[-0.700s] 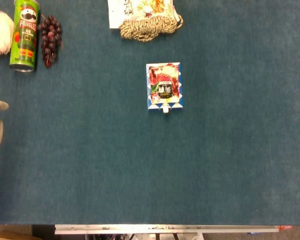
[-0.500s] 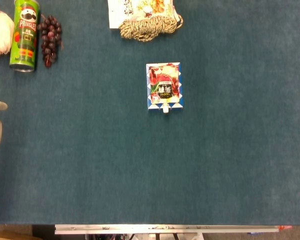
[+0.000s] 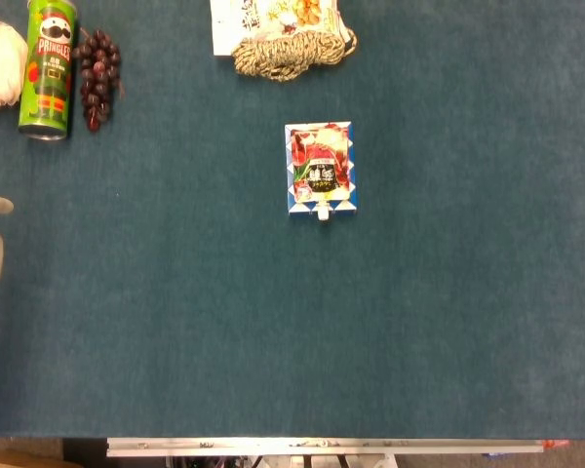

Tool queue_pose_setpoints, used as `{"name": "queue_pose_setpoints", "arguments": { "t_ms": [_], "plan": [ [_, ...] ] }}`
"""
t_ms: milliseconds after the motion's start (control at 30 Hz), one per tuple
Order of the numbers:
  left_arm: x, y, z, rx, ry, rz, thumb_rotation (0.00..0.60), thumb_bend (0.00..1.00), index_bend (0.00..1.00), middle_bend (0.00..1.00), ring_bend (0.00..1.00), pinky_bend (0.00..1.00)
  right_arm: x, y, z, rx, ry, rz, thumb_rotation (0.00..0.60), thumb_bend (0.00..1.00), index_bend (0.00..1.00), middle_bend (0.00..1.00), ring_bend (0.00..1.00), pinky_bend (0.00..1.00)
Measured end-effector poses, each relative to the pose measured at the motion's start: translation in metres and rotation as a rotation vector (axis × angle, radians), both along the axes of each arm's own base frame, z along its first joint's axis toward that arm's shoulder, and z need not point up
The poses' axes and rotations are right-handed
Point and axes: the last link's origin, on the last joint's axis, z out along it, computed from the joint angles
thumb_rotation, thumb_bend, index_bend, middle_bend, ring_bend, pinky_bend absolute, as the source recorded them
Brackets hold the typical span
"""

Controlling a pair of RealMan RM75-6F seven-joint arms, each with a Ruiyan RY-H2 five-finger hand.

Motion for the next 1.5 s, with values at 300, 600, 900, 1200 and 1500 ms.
{"name": "queue_pose_setpoints", "arguments": {
  "t_ms": [300, 600, 900, 1200, 1500],
  "plan": [
    [0.0002, 0.0012, -0.0023, -0.011, -0.004, -0.001, 0.600, 0.54, 0.35, 0.10, 0.14, 0.46, 0.0016, 0.0009, 0.0039, -0.057, -0.007, 0.019, 0.600, 0.44, 0.35, 0.14, 0.14, 0.77],
    [0.0003, 0.0026, -0.0049, -0.023, -0.006, -0.002, 0.600, 0.54, 0.35, 0.10, 0.14, 0.46, 0.0006, 0.0030, 0.0063, -0.104, 0.013, 0.027, 0.600, 0.89, 0.32, 0.01, 0.14, 0.86],
    [0.0004, 0.0029, -0.0047, -0.024, -0.008, -0.003, 0.600, 0.54, 0.35, 0.10, 0.14, 0.46, 0.0021, 0.0029, 0.0068, -0.129, 0.000, 0.016, 0.600, 1.00, 0.06, 0.00, 0.14, 0.92],
    [0.0004, 0.0030, -0.0050, -0.025, -0.007, -0.001, 0.600, 0.54, 0.37, 0.10, 0.14, 0.46, 0.0018, 0.0021, 0.0067, -0.134, -0.024, 0.019, 0.600, 1.00, 0.00, 0.00, 0.14, 0.94],
    [0.0004, 0.0029, -0.0048, -0.024, -0.008, -0.001, 0.600, 0.54, 0.37, 0.10, 0.14, 0.46, 0.0029, 0.0011, 0.0042, -0.105, -0.061, 0.036, 0.600, 1.00, 0.00, 0.00, 0.14, 0.94]
  ]
}}
